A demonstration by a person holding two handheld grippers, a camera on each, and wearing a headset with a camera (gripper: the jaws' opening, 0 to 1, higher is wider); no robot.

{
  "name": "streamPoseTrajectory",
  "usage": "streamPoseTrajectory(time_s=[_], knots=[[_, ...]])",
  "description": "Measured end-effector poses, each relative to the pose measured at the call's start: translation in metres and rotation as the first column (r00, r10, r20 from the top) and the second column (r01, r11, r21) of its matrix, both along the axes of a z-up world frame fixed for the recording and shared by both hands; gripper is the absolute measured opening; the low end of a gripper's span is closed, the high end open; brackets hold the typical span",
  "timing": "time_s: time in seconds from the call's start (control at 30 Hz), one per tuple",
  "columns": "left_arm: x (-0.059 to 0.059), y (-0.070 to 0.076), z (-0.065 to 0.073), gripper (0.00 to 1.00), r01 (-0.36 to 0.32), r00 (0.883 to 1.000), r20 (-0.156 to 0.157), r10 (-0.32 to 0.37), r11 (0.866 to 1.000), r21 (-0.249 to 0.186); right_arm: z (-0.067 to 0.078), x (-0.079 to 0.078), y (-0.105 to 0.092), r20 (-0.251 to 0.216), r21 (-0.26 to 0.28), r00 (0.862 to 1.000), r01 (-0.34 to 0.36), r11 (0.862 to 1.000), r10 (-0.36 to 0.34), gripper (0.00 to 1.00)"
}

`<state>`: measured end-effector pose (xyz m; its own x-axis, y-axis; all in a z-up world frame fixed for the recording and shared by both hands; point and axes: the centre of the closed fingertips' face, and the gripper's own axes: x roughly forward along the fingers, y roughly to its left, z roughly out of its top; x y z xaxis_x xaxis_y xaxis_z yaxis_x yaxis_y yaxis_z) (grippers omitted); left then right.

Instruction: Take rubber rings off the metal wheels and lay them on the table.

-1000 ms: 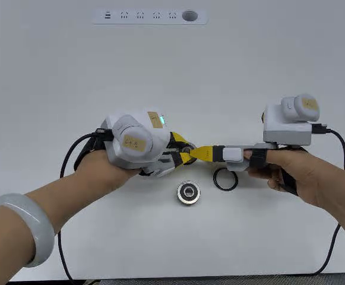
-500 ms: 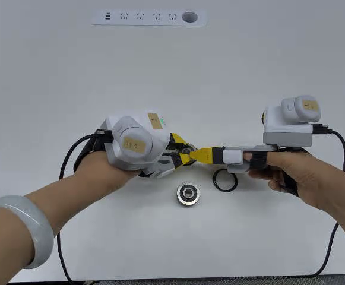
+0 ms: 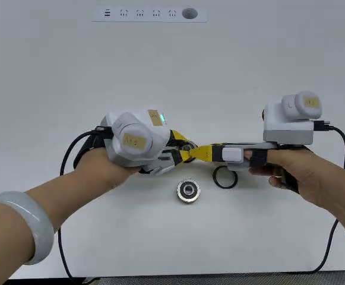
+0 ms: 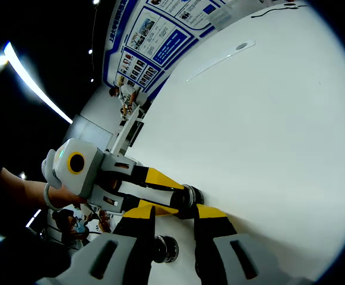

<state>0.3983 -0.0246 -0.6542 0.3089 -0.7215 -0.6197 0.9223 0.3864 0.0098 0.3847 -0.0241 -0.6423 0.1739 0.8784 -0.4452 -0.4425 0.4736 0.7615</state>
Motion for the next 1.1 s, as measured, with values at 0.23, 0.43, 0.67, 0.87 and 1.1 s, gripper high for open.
streamPoseTrajectory(time_s=[0.23, 0.43, 0.67, 0.87, 1.1], knots=[[0.001, 0.0, 0.0, 0.13, -0.001, 1.0, -0.001, 0.001, 1.0, 0.001, 0.005, 0.003, 0.003, 0.002, 0.023, 1.0, 0.01, 1.0, -0.01, 0.26], [0.001, 0.0, 0.0, 0.13, -0.002, 1.0, -0.001, 0.002, 1.0, -0.004, 0.0, 0.0, -0.001, 0.009, -0.005, 1.0, -0.01, 1.0, 0.01, 0.33], [0.001, 0.0, 0.0, 0.13, -0.003, 1.0, -0.001, 0.003, 1.0, -0.004, 0.001, 0.004, 0.004, 0.015, -0.004, 1.0, -0.014, 1.0, 0.014, 0.35], [0.001, 0.0, 0.0, 0.13, -0.004, 1.0, -0.002, 0.004, 1.0, -0.007, 0.002, 0.007, 0.011, 0.014, 0.014, 1.0, -0.019, 1.0, 0.018, 0.4], [0.001, 0.0, 0.0, 0.13, -0.008, 1.0, -0.002, 0.008, 1.0, -0.01, 0.002, 0.011, 0.016, 0.026, 0.008, 0.999, -0.028, 1.0, 0.028, 0.42]])
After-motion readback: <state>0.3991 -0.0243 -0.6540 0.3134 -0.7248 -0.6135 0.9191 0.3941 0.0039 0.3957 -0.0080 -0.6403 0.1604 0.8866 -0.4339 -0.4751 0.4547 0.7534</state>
